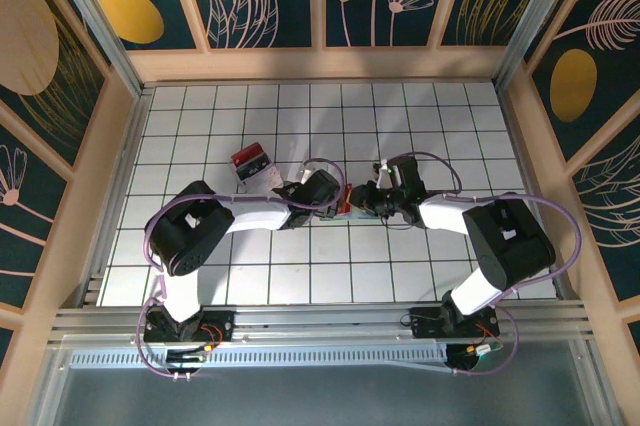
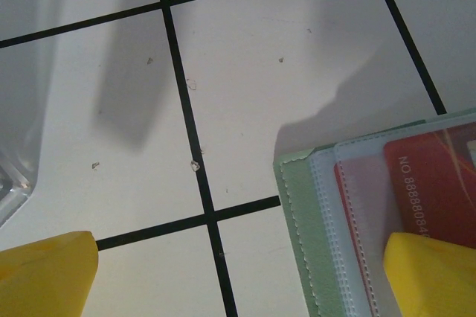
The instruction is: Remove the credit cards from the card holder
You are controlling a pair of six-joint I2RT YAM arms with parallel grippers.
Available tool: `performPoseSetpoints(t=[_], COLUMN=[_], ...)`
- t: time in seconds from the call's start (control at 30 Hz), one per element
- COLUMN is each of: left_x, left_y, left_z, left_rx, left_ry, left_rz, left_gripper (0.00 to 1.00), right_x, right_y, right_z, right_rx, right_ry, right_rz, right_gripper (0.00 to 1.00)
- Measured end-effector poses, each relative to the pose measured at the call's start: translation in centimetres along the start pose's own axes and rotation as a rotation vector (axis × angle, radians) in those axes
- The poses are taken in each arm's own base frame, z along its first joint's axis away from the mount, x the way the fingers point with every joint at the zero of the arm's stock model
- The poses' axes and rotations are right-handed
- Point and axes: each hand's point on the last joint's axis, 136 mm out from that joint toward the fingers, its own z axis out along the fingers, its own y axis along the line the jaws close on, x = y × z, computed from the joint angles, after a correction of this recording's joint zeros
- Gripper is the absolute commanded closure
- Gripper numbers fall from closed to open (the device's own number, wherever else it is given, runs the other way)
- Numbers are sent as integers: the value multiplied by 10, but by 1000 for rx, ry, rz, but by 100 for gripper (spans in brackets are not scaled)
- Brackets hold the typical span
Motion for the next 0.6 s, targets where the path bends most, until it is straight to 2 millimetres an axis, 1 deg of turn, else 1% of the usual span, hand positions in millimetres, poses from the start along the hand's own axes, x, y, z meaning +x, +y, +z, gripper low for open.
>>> performPoseSetpoints(t=[0.1,0.27,0.33,0.47,0.6], left_x=[-1,0,0,1,1], left_y=[0,-1,-1,-2,-2], left_z=[0,0,0,1,1], left_rx=[2,8,11,14,14], left_ry=[-2,2,4,7,6], left_rz=[-3,-6,-6,-6,-13], left_gripper=[1,1,1,1,1], right_x=[-1,0,2,3,2], right_y=[2,-5,-9,-13,-14], right_z=[1,7,9,11,11], right_rx=[-10,-1,6,16,22], right_ry=[-2,7,14,19,15], right_rz=[4,14,19,32,25], right_gripper=[79,80,84,97,100])
